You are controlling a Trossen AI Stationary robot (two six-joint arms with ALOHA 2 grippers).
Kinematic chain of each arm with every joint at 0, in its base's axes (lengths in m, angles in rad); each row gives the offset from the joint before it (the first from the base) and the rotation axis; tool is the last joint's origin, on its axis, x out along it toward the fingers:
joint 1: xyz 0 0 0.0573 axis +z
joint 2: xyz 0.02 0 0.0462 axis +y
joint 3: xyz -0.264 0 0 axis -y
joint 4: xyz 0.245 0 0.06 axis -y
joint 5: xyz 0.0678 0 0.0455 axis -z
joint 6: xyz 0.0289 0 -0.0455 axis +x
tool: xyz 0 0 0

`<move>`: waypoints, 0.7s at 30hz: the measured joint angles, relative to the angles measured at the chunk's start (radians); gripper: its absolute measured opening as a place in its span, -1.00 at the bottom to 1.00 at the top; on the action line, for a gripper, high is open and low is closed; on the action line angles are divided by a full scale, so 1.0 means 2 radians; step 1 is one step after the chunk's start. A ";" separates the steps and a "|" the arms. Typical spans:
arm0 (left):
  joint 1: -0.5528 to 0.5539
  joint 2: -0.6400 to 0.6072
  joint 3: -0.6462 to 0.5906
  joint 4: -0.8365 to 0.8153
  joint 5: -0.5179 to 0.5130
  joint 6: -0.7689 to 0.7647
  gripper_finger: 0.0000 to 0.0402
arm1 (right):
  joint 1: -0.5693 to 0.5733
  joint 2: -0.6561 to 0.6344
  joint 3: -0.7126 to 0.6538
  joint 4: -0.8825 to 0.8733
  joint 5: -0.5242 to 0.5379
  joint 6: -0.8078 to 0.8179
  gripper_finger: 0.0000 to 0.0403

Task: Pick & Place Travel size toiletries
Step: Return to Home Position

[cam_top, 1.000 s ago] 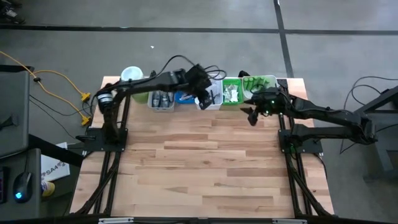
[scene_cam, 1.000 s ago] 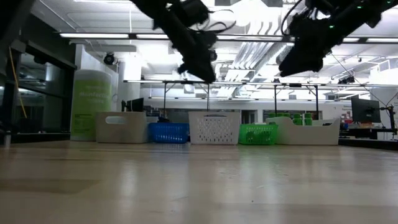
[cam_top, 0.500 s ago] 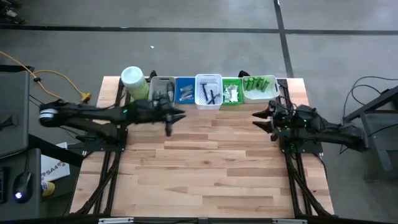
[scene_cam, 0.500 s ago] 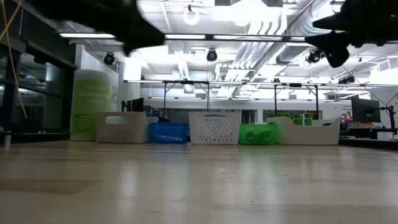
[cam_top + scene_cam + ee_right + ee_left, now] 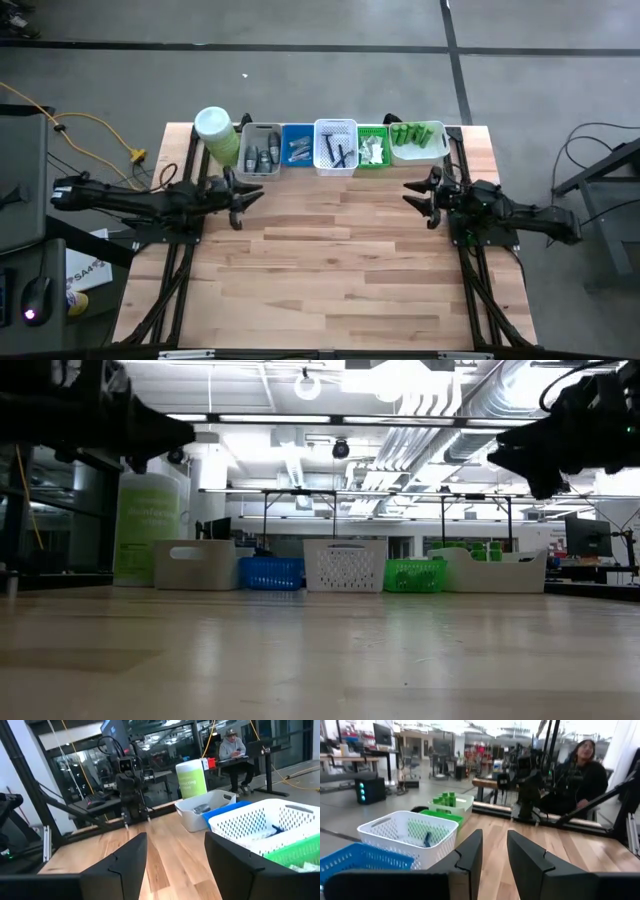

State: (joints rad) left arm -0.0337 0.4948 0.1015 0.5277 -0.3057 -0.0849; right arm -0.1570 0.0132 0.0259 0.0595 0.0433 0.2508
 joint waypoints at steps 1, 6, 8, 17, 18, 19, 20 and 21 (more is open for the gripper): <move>0.000 -0.014 -0.011 0.004 0.001 0.001 -0.55 | 0.000 0.000 -0.006 0.005 0.001 0.002 -0.04; 0.000 -0.087 -0.042 -0.026 0.002 -0.002 -0.55 | 0.000 -0.003 -0.008 -0.003 -0.004 0.003 -0.04; 0.000 -0.113 -0.042 -0.057 0.001 -0.004 -0.55 | 0.000 -0.003 -0.008 -0.006 -0.016 0.001 -0.04; 0.000 -0.247 -0.043 -0.236 -0.019 0.015 -0.55 | -0.001 0.004 -0.009 -0.020 -0.025 -0.011 -0.04; 0.000 -0.246 -0.040 -0.231 -0.014 0.023 -0.55 | -0.002 0.004 -0.009 -0.021 -0.025 -0.013 -0.04; 0.000 -0.246 -0.038 -0.242 -0.011 0.030 -0.55 | -0.002 0.005 -0.009 -0.021 -0.025 -0.013 -0.04; 0.000 -0.244 -0.037 -0.249 -0.011 0.031 -0.55 | -0.001 0.006 -0.009 -0.021 -0.025 -0.013 -0.04; 0.001 -0.243 -0.036 -0.254 -0.012 0.032 -0.55 | -0.001 0.008 -0.009 -0.021 -0.025 -0.013 -0.04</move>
State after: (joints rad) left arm -0.0326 0.0080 0.0302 0.0201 -0.3291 -0.0217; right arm -0.1596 0.0294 0.0082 0.0166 -0.0072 0.2251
